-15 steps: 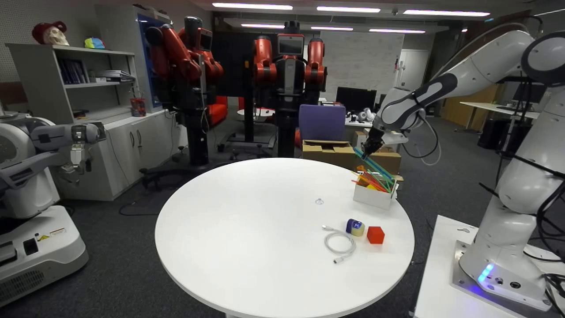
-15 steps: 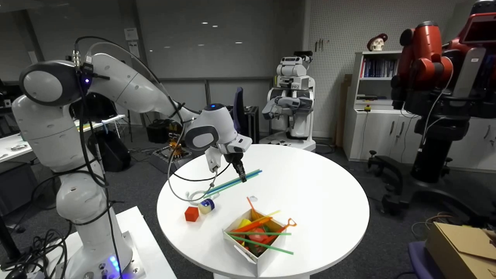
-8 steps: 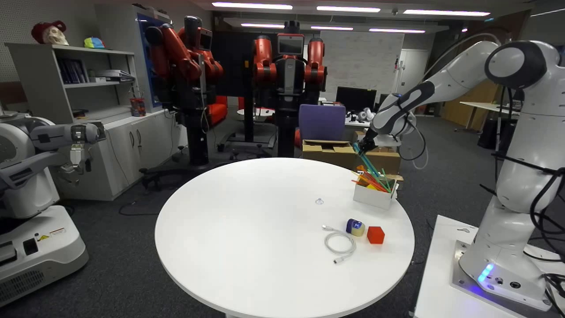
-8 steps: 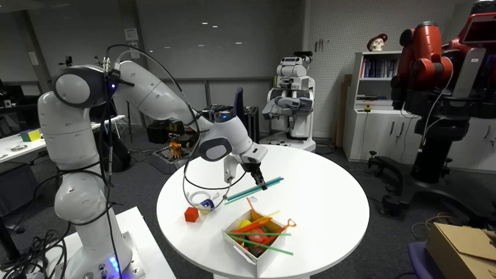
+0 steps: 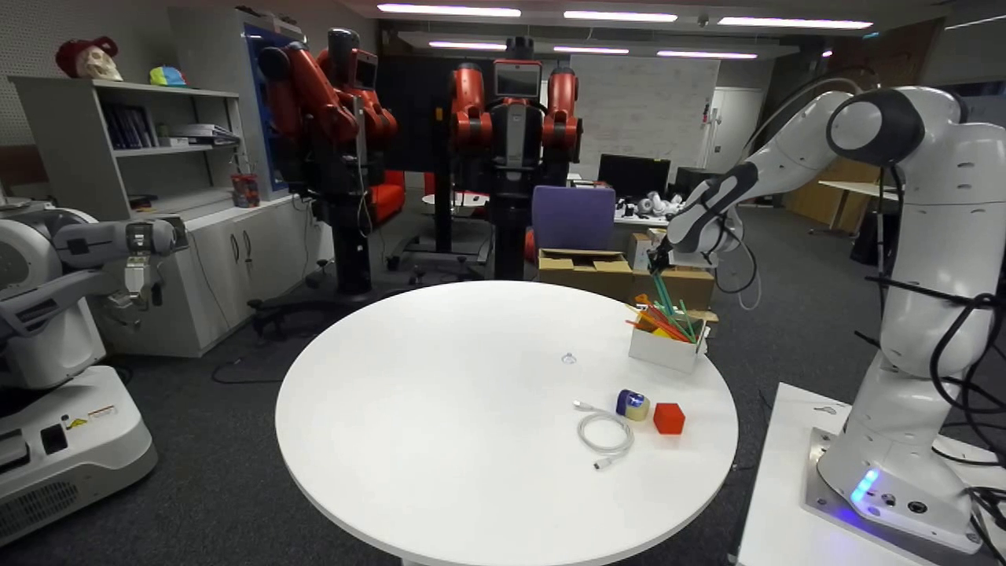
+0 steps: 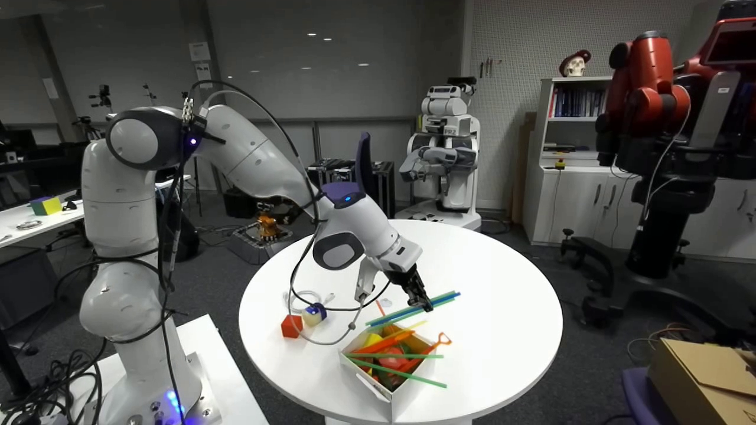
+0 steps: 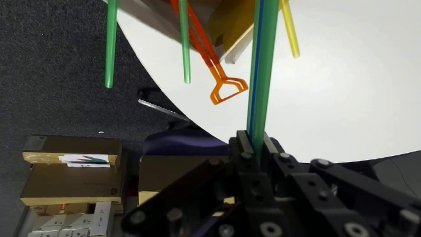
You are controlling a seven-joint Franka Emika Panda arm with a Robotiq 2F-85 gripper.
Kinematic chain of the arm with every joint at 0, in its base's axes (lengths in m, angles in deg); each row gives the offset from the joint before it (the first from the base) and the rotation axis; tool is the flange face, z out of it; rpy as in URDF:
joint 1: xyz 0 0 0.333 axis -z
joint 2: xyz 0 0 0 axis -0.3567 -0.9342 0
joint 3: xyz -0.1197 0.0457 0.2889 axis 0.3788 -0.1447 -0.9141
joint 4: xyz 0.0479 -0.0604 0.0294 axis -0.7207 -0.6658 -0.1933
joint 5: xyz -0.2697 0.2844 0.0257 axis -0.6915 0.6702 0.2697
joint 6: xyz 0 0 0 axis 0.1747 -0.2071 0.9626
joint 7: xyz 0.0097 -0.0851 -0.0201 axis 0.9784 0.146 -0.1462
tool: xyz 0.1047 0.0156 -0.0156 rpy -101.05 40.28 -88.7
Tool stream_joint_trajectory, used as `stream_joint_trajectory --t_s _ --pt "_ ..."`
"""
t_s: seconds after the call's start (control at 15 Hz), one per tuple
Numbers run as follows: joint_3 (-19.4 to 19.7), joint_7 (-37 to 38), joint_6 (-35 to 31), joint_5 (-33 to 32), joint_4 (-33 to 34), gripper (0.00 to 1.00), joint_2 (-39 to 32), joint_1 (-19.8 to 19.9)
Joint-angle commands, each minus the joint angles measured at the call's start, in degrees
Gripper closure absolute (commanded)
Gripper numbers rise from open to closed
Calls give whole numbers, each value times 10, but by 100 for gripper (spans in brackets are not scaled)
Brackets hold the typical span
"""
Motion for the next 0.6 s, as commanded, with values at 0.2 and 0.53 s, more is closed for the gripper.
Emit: stream_joint_trajectory --t_s 0.2,0.53 --pt "10 3 -22 -11 11 97 -25 7" --pt "13 -1 -24 -19 4 97 -39 5"
